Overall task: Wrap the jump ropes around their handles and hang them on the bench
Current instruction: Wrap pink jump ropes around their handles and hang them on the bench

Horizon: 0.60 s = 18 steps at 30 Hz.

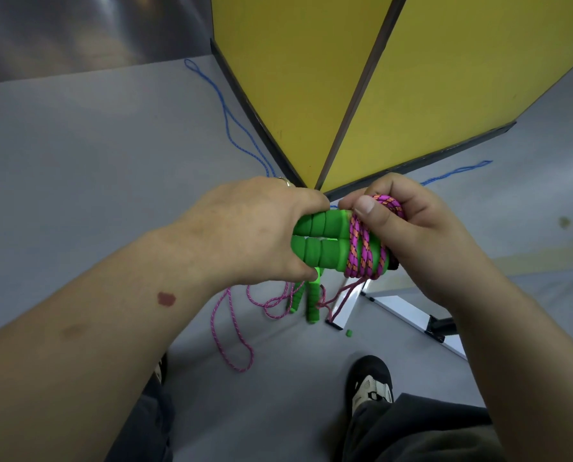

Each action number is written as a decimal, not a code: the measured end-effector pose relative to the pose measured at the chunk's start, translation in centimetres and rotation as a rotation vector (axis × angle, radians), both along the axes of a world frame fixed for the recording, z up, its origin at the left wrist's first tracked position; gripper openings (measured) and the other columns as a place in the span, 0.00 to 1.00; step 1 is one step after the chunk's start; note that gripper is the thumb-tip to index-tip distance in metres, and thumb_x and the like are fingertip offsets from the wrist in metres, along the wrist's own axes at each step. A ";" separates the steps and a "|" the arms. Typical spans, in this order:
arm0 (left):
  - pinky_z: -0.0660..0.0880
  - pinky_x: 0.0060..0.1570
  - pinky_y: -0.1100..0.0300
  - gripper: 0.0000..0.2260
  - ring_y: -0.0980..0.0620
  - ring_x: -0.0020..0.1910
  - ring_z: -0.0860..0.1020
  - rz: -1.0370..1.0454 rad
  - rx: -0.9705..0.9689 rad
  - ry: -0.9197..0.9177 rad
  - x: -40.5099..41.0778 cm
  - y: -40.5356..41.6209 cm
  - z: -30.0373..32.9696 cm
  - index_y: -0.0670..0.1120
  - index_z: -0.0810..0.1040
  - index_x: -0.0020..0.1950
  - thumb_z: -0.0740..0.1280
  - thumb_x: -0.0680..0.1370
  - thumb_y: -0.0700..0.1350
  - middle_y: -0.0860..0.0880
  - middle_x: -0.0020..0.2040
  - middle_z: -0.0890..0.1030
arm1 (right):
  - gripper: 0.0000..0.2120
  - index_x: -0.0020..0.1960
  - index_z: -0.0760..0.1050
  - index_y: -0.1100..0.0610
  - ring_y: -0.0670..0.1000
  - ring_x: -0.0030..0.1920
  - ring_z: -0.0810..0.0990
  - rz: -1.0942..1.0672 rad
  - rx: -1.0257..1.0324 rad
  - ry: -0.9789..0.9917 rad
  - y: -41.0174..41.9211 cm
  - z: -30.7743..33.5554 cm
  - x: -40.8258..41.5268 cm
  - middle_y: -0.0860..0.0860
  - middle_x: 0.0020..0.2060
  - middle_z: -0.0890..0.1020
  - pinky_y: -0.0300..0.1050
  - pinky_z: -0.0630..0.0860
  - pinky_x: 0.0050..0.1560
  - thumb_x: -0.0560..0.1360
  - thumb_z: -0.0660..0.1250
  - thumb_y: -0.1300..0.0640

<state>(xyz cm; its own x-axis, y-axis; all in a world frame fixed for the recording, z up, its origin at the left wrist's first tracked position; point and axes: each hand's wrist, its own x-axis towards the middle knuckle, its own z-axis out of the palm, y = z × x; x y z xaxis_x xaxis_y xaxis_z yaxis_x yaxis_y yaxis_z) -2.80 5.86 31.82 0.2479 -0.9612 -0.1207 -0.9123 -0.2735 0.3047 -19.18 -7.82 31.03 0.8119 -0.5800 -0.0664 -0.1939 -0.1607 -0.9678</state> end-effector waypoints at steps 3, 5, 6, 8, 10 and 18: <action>0.72 0.37 0.57 0.24 0.55 0.45 0.75 -0.043 0.023 0.025 -0.2 0.0 0.3 0.64 0.73 0.58 0.76 0.67 0.67 0.58 0.42 0.73 | 0.24 0.45 0.74 0.63 0.55 0.39 0.77 0.045 0.110 -0.007 -0.6 0.0 -0.3 0.70 0.44 0.78 0.49 0.74 0.39 0.71 0.75 0.42; 0.71 0.36 0.58 0.22 0.56 0.44 0.75 -0.062 0.032 0.039 -0.3 0.0 0.5 0.63 0.72 0.55 0.76 0.67 0.66 0.58 0.42 0.73 | 0.20 0.41 0.77 0.57 0.54 0.37 0.78 0.059 0.194 0.004 -1.0 -0.1 -0.4 0.60 0.37 0.80 0.50 0.74 0.41 0.67 0.77 0.42; 0.71 0.36 0.58 0.22 0.57 0.43 0.75 -0.067 0.034 0.046 -0.3 0.0 0.5 0.63 0.72 0.54 0.76 0.67 0.66 0.57 0.42 0.73 | 0.16 0.38 0.78 0.54 0.52 0.34 0.78 0.050 0.235 0.007 -1.1 -0.1 -0.4 0.54 0.34 0.80 0.47 0.74 0.38 0.65 0.78 0.43; 0.72 0.36 0.57 0.22 0.58 0.42 0.74 -0.079 0.030 0.061 -0.4 0.1 0.6 0.63 0.73 0.54 0.77 0.66 0.66 0.57 0.42 0.73 | 0.13 0.35 0.78 0.52 0.49 0.29 0.77 0.021 0.302 0.010 -1.1 -0.1 -0.5 0.50 0.29 0.78 0.42 0.72 0.33 0.65 0.79 0.47; 0.73 0.37 0.57 0.23 0.59 0.42 0.74 -0.093 0.027 0.070 -0.5 0.1 0.6 0.62 0.74 0.55 0.77 0.66 0.66 0.57 0.42 0.74 | 0.12 0.34 0.77 0.53 0.49 0.28 0.75 0.007 0.352 0.016 -1.2 -0.1 -0.6 0.51 0.28 0.77 0.44 0.70 0.34 0.67 0.78 0.49; 0.74 0.41 0.58 0.22 0.64 0.44 0.75 -0.090 -0.024 0.252 -0.4 0.2 0.8 0.66 0.73 0.52 0.80 0.64 0.64 0.62 0.43 0.77 | 0.15 0.29 0.76 0.56 0.51 0.28 0.83 0.025 0.664 -0.019 -1.4 -0.3 -0.4 0.53 0.27 0.81 0.44 0.81 0.35 0.72 0.66 0.51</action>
<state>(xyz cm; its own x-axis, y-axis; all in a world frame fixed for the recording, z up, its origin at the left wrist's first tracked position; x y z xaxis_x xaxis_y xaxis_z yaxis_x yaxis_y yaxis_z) -3.16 6.05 32.58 0.1267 -0.9814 -0.1444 -0.8270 -0.1849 0.5308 -19.59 -9.21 30.71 0.8290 -0.4017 -0.3890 -0.1799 0.4670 -0.8658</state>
